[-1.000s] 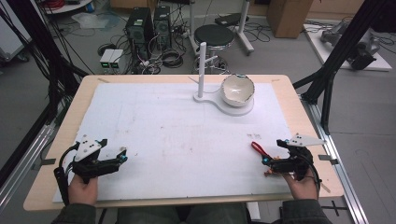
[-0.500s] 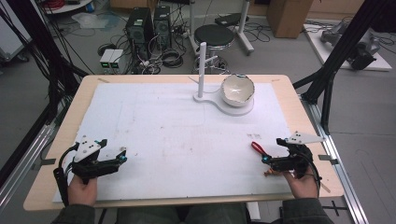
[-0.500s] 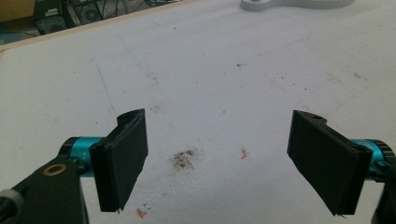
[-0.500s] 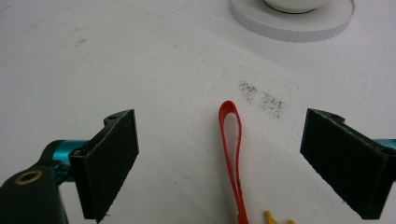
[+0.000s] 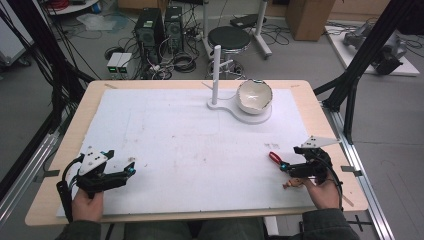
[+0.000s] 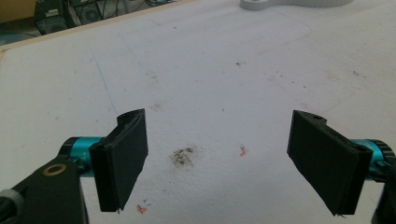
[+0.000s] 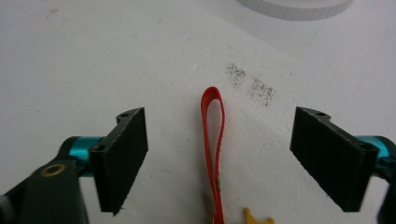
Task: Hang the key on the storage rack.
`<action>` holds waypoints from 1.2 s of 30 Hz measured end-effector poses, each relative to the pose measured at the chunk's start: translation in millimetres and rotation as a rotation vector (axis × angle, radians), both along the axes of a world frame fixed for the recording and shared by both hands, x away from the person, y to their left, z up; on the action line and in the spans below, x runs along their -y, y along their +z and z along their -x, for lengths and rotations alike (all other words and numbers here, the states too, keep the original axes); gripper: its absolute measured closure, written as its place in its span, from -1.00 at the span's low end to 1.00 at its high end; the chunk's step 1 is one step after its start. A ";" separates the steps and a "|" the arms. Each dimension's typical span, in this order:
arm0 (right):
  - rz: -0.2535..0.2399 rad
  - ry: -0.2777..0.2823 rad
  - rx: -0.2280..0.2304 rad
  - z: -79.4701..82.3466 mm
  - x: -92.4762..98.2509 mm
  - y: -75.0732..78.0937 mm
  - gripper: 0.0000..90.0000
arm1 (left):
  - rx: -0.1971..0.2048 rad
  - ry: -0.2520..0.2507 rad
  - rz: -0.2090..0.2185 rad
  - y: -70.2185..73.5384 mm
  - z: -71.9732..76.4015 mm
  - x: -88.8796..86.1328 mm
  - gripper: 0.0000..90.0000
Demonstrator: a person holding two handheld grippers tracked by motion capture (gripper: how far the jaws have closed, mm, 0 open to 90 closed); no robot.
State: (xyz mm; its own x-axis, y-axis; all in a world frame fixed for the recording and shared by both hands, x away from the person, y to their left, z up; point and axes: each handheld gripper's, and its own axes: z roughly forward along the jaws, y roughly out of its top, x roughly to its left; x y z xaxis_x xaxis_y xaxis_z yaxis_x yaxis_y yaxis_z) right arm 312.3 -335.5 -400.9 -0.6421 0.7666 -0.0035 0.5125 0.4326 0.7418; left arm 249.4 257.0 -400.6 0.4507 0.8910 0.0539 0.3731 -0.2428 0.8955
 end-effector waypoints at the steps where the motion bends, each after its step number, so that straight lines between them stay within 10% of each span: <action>1: 0.008 0.004 -0.011 -0.2 -0.5 -0.3 -0.49 | -0.001 0.002 0.001 -0.1 0.1 -0.1 -0.54; 36: 0.179 0.058 -0.166 -10.7 -6.0 -20.8 0.42 | 0.005 0.001 0.001 0.1 -0.3 -0.1 -0.54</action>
